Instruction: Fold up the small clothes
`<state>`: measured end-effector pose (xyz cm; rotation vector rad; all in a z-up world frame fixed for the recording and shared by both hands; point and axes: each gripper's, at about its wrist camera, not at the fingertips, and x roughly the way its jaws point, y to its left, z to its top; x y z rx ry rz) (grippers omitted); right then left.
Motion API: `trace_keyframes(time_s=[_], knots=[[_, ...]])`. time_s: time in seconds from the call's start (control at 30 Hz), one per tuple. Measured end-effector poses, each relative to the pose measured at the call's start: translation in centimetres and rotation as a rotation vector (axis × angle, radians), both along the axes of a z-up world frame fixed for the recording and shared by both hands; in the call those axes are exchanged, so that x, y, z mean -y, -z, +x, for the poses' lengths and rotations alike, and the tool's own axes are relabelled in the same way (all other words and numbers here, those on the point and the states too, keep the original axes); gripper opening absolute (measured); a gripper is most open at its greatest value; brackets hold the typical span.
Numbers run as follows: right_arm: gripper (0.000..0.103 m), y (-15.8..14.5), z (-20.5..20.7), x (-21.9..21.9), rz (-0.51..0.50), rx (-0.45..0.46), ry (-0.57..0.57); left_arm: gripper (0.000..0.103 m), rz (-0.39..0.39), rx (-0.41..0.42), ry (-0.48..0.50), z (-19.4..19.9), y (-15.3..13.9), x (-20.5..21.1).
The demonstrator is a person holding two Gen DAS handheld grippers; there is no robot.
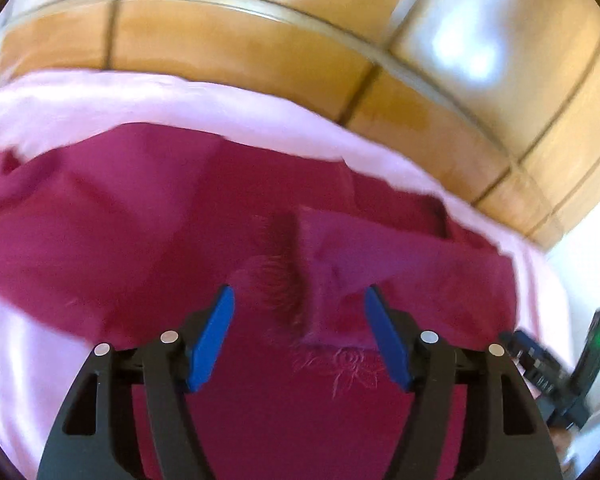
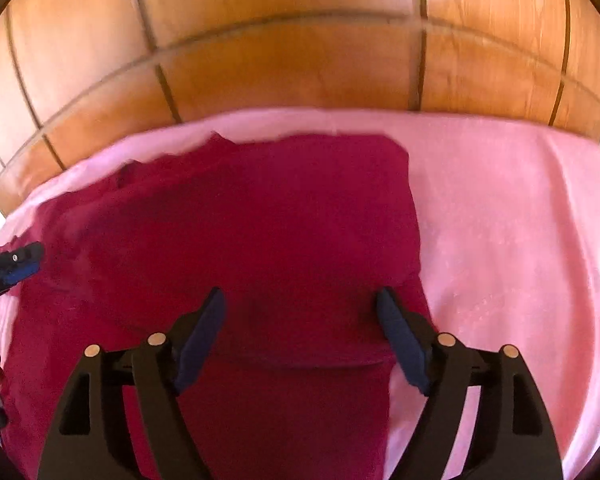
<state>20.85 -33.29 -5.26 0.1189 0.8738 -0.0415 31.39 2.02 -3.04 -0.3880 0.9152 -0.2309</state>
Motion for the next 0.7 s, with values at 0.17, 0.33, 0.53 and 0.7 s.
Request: trace_keyframes(time_s=[0.17, 0.33, 0.53, 0.7], knots=[[0.092, 1.0, -1.5, -3.3, 0.015, -0.031, -0.039, 0.067, -0.001, 0.004, -0.176, -3.5, -0.8, -6.7], [0.098, 3.7, -2.0, -6.4, -0.129, -0.070, -0.069, 0.071, -0.096, -0.020, -0.329, -6.8, -0.1, -15.8], [0.101, 4.2, -1.7, -5.4, -0.069, -0.079, -0.060, 0.083, -0.203, -0.062, -0.581, -8.4, 1.2, -27.1], [0.101, 4.2, -1.9, -5.8, -0.087, -0.077, -0.061, 0.075, -0.298, -0.066, -0.746, -7.4, 2.3, -34.1]])
